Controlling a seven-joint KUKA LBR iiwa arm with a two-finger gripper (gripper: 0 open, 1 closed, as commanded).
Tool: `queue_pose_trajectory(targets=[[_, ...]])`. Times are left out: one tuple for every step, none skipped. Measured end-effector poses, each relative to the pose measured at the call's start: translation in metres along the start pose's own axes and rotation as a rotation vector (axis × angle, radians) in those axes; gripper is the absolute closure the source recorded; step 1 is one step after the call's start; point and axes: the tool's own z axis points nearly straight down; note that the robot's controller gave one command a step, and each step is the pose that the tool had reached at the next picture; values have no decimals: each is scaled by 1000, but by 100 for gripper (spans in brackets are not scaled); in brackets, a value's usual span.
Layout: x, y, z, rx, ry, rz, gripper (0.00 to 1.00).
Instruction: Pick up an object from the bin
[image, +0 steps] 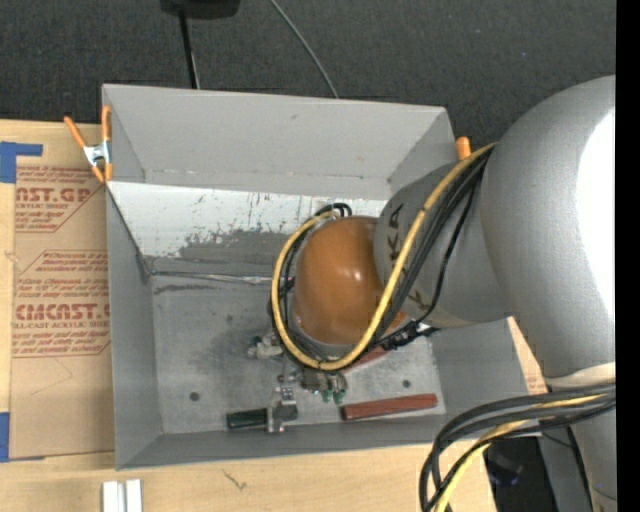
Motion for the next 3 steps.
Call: queue_pose_trajectory(targets=[[2, 20, -6, 0, -1, 2, 0], [-4, 19, 19, -4, -11, 74, 0], [-5, 13, 18, -6, -24, 1, 100]])
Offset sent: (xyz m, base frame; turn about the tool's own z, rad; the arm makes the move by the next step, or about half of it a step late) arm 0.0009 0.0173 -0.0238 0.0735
